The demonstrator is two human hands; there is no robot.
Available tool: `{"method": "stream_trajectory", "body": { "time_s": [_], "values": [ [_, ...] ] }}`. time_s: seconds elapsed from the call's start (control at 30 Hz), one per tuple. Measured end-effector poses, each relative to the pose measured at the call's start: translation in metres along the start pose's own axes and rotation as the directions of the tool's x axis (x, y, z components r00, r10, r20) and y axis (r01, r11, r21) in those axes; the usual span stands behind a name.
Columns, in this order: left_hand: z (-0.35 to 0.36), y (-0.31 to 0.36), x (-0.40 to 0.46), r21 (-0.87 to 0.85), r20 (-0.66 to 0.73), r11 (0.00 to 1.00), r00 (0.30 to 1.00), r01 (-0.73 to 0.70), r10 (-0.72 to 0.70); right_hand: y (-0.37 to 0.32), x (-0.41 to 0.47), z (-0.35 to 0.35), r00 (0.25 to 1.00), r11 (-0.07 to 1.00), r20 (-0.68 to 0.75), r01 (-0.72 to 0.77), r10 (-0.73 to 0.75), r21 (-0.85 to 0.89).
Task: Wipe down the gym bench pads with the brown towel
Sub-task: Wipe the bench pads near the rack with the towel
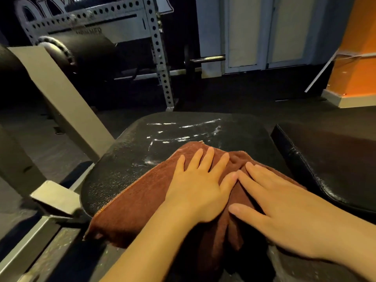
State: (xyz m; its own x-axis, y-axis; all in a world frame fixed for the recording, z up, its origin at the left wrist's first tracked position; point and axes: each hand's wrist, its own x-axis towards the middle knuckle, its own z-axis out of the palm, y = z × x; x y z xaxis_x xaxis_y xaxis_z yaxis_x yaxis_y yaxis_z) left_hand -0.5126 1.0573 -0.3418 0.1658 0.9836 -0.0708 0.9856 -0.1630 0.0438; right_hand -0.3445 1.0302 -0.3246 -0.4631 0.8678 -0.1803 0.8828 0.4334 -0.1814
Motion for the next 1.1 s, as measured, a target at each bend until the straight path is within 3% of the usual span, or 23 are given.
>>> {"method": "stream_trajectory", "body": {
  "time_s": [0.2, 0.37, 0.53, 0.7, 0.83, 1.1],
  "values": [
    [-0.005, 0.003, 0.031, -0.056, -0.017, 0.998, 1.0, -0.006, 0.006, 0.007, 0.023, 0.014, 0.983, 0.995, -0.164, -0.074, 0.085, 0.071],
    [-0.013, -0.005, 0.004, -0.341, -0.201, 0.938, 0.98, -0.056, -0.014, 0.009, 0.019, 0.019, 0.969, 0.997, -0.237, -0.063, 0.073, 0.05],
    [0.002, -0.01, -0.043, 0.039, -0.04, 0.989, 0.989, -0.139, 0.141, 0.013, -0.003, 0.021, 0.981, 1.0, -0.194, -0.025, 0.025, 0.007],
    [0.003, -0.004, -0.045, 0.034, -0.037, 0.992, 0.992, -0.123, 0.124, 0.013, -0.006, 0.017, 0.985, 0.994, -0.155, -0.056, 0.071, 0.096],
    [0.002, 0.005, -0.025, 0.04, -0.029, 0.993, 0.993, -0.113, 0.115, 0.021, 0.017, 0.022, 0.976, 0.996, -0.21, -0.044, 0.06, 0.082],
    [-0.004, 0.017, 0.057, -0.05, 0.009, 0.998, 0.999, 0.032, -0.032, 0.064, 0.098, 0.0, 0.983, 0.993, -0.161, -0.074, 0.087, 0.088]
  ]
}}
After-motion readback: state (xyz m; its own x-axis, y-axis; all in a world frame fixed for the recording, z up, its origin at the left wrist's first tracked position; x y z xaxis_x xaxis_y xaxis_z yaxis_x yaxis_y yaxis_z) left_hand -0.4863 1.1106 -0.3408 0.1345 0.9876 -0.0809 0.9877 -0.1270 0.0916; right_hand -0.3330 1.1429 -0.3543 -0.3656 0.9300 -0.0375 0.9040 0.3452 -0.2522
